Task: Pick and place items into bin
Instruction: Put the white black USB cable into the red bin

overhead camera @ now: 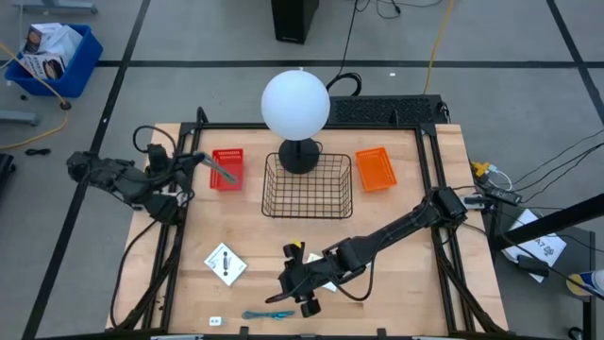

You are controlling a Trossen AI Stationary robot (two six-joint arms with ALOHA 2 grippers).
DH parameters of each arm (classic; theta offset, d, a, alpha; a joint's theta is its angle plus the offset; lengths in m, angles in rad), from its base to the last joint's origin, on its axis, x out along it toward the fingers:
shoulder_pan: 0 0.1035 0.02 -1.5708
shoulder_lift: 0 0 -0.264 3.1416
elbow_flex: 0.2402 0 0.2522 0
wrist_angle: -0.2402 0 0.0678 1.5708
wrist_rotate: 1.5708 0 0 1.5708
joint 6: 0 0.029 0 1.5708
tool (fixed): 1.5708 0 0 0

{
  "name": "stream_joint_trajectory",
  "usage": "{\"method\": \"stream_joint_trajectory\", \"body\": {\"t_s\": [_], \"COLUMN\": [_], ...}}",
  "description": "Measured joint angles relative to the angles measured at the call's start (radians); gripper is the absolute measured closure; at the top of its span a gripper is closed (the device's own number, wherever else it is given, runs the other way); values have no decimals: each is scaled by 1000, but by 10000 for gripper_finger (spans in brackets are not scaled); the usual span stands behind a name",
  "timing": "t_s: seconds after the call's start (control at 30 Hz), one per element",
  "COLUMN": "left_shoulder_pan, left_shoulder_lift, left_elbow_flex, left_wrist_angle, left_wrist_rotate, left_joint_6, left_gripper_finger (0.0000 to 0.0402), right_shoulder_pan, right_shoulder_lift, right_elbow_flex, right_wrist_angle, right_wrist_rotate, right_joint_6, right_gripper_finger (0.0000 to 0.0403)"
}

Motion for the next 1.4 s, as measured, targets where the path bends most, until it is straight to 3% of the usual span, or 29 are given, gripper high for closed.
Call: {"method": "stream_joint_trajectory", "body": {"t_s": [0.17,0.4,1.07,1.4], "left_shoulder_pan": [93,235,789,963], "left_shoulder_lift": [6,102,423,555], "left_elbow_flex": [9,9,9,9], "left_wrist_angle": [-113,-106,56,54], "left_wrist_rotate": [35,87,491,634], "left_joint_6": [-99,-121,70,100], "left_gripper_finger": [374,378,377,361], "right_shoulder_pan": [-3,-12,-14,-13], "right_shoulder_lift": [0,0,0,0], "right_elbow_flex": [-46,-103,-120,-120], "right_wrist_angle": [21,78,87,87], "right_wrist_rotate": [1,1,1,1], "right_joint_6": [31,52,52,78], "right_gripper_finger": [234,234,234,234]}}
